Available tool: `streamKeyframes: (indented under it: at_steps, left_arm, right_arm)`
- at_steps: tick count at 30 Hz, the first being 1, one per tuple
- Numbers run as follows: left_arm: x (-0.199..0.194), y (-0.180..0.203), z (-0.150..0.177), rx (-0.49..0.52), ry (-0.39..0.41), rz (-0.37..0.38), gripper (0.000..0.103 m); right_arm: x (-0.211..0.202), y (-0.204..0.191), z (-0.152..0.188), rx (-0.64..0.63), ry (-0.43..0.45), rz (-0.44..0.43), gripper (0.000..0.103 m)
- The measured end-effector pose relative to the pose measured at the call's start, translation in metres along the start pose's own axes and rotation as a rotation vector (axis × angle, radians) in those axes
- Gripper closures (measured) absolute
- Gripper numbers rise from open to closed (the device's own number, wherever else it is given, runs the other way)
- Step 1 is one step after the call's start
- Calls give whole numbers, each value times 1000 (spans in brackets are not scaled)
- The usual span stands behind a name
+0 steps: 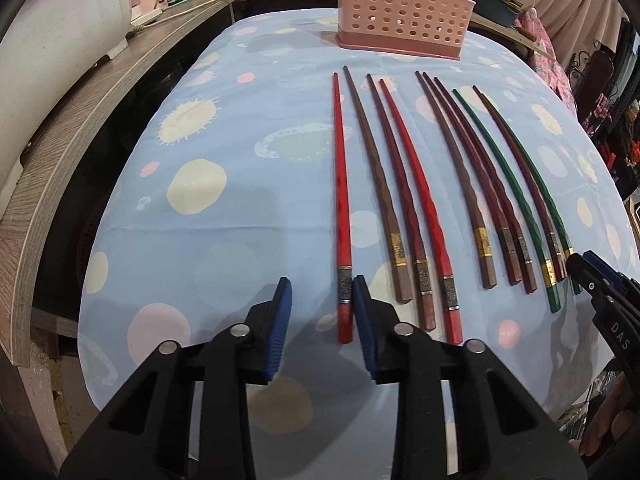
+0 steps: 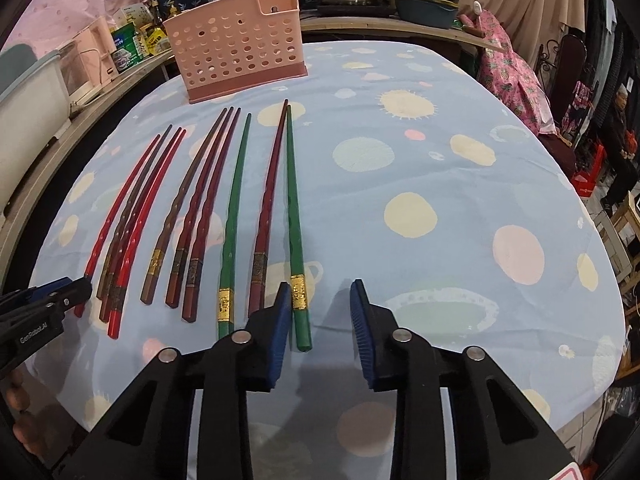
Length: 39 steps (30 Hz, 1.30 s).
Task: Organize utensils
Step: 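Grasp a red chopstick with the left tool while the right tool grasps a green chopstick, then carry both chopsticks over the pink holder and lower them into it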
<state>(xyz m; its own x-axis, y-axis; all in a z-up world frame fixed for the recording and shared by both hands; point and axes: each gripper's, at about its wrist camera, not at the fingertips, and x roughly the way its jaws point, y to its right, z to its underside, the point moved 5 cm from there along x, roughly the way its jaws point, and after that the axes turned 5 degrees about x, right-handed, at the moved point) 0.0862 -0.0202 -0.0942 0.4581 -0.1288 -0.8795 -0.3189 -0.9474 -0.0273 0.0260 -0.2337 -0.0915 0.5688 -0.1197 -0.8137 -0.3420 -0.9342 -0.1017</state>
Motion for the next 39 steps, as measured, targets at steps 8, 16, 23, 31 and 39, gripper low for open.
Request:
streamKeyframes:
  at_steps: [8, 16, 23, 31, 39]
  left_arm:
    - [-3, -1, 0, -17, -7, 51, 96]
    - [-30, -13, -13, -50, 43, 65, 96]
    - [-73, -27, -60, -80, 151, 77, 96]
    - [-113, -41, -151, -96, 299, 74, 96]
    - [-133, -51, -247, -118, 401, 77, 96]
  right_arm:
    - [-3, -6, 1, -32, -5, -31, 95]
    - [-39, -3, -27, -15, 69, -53, 96]
    - [-78, 2, -89, 9, 198, -87, 96]
    - [-98, 3, -184, 60, 322, -159, 96]
    - [-95, -2, -265, 93, 390, -201, 96]
